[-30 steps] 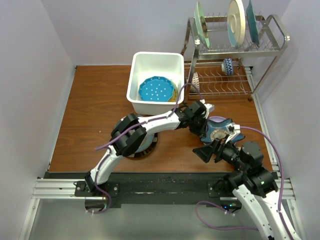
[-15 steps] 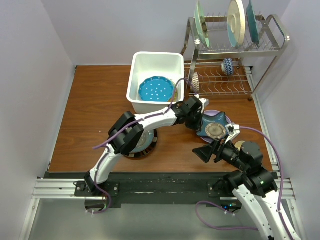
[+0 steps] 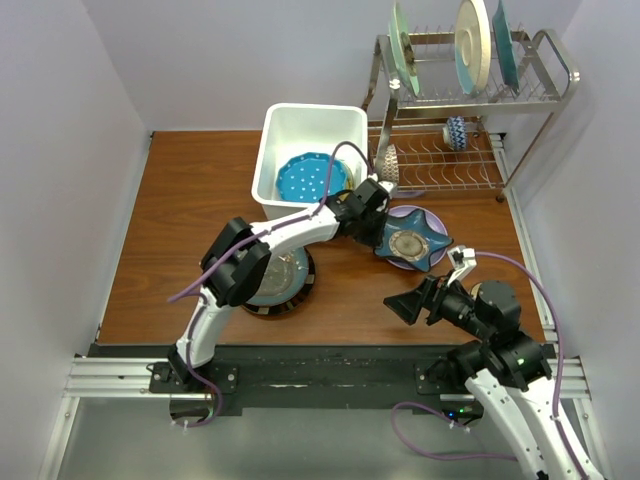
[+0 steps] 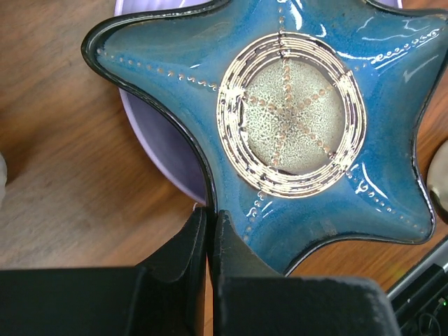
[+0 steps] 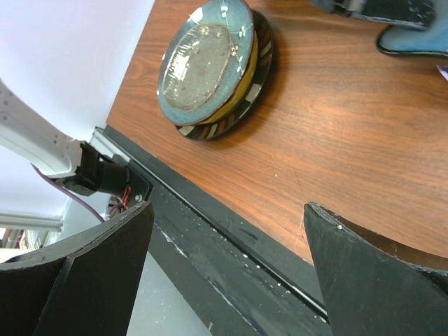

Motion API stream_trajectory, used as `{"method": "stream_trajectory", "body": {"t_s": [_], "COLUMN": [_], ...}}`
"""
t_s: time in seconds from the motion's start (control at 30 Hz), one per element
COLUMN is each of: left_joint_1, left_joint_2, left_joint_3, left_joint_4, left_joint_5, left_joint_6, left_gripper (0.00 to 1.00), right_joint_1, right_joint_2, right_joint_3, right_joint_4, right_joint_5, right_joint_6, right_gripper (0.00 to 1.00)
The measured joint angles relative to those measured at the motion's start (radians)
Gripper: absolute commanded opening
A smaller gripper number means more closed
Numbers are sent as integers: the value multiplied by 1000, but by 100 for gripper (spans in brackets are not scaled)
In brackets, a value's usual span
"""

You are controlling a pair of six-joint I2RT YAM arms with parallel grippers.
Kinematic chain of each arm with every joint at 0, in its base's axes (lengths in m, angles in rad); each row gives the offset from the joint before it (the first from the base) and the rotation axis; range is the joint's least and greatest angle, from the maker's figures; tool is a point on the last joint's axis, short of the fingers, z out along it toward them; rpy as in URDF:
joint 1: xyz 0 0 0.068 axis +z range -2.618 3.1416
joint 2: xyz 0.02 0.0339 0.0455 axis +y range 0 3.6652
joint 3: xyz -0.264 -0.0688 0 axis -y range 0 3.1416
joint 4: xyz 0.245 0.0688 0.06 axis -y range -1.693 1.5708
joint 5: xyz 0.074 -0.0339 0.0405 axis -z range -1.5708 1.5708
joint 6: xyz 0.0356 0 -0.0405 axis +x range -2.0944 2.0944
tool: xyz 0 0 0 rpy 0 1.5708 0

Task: Place the plates into the plastic bin on the countertop
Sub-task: Pick up the plate at the center of the board.

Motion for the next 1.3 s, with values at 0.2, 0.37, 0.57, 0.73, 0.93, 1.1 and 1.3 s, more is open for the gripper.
{"method": "stream_trajectory", "body": {"t_s": [0.2, 0.37, 0.57, 0.73, 0.93, 1.1, 1.3], "left_joint_1": [0, 0, 1, -5, -8, -8, -8], "left_joint_2": [-41, -45, -46, -60, -71, -71, -71], "left_joint_3": [-39, -40, -40, -40, -16, 23, 68], "left_joint_4": [-13, -26, -25, 2, 23, 19, 19], "left_joint_5": [-1, 19, 69, 107, 123, 125, 125], "left_joint_6": [5, 18, 34, 60, 81, 85, 92], "left_gripper": [0, 0, 0, 0, 0, 0, 0], "right_joint_1": [0, 0, 0, 0, 0, 0, 0], "right_joint_2": [15, 21, 22, 22, 18, 11, 9], "right_joint_3": [-3, -14, -16, -16, -16, -16, -16], "right_joint_4": [12, 16, 19, 20, 20, 19, 18], "right_joint_5": [0, 1, 1, 1, 1, 1, 2], "right_joint_6": [4, 8, 11, 11, 11, 11, 11], "right_gripper": [91, 91, 91, 91, 91, 91, 91]}}
